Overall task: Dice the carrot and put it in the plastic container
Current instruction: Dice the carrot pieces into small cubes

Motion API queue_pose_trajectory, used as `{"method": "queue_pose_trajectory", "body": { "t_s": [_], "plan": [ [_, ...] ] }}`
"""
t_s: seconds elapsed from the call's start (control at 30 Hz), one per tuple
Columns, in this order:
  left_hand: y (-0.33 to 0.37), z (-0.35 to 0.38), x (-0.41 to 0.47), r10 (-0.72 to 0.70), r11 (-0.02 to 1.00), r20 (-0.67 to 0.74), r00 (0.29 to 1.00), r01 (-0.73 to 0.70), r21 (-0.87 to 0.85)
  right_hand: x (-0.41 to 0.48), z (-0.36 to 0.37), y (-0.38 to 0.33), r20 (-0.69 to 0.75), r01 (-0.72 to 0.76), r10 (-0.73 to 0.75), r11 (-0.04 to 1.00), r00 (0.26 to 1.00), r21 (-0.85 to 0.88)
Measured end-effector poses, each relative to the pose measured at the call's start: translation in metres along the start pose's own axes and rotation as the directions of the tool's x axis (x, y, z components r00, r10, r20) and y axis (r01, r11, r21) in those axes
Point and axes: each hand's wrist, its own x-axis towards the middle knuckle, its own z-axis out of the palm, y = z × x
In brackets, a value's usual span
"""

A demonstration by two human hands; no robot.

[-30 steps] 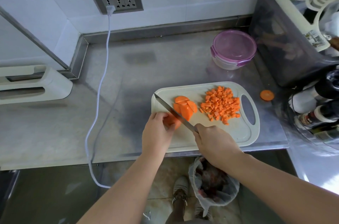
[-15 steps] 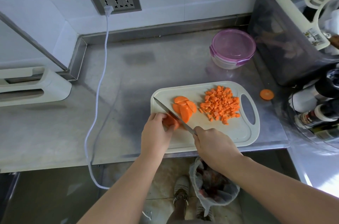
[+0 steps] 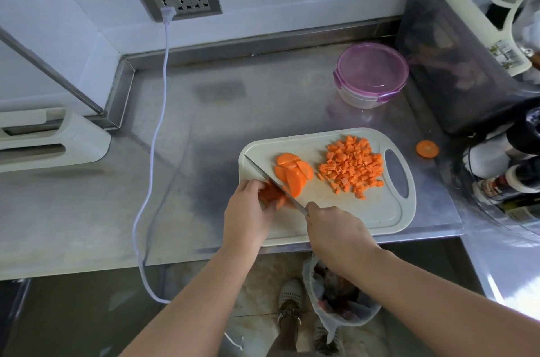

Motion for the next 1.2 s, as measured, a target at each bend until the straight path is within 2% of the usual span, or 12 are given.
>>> {"method": "queue_pose_trajectory", "body": {
  "t_s": [0.33, 0.43, 0.53, 0.77, 1.2],
  "plan": [
    [0.001, 0.000, -0.002, -0.021, 1.000, 0.000, 1.000, 0.021, -0.007, 0.016, 0.006, -0.001, 0.055, -0.049, 0.047, 0.998, 0.997, 0.033],
    [0.000, -0.001, -0.002, -0.005, 1.000, 0.017, 1.000, 0.005, -0.014, 0.015, 0.002, 0.006, 0.008, -0.057, 0.056, 0.987, 0.998, 0.153],
    [-0.001, -0.004, -0.002, -0.023, 0.999, 0.014, 1.000, 0.024, -0.044, 0.009, 0.000, 0.007, -0.058, -0.037, 0.049, 0.980, 0.997, 0.194],
    [0.002, -0.005, -0.003, -0.048, 0.997, -0.028, 0.998, 0.046, -0.065, -0.007, 0.002, 0.001, -0.085, 0.040, -0.030, 0.993, 0.996, 0.114],
    [0.001, -0.005, -0.001, -0.022, 0.999, -0.033, 0.999, 0.021, -0.036, -0.007, 0.005, -0.006, -0.021, -0.001, 0.002, 0.999, 1.000, 0.038]
  ]
}}
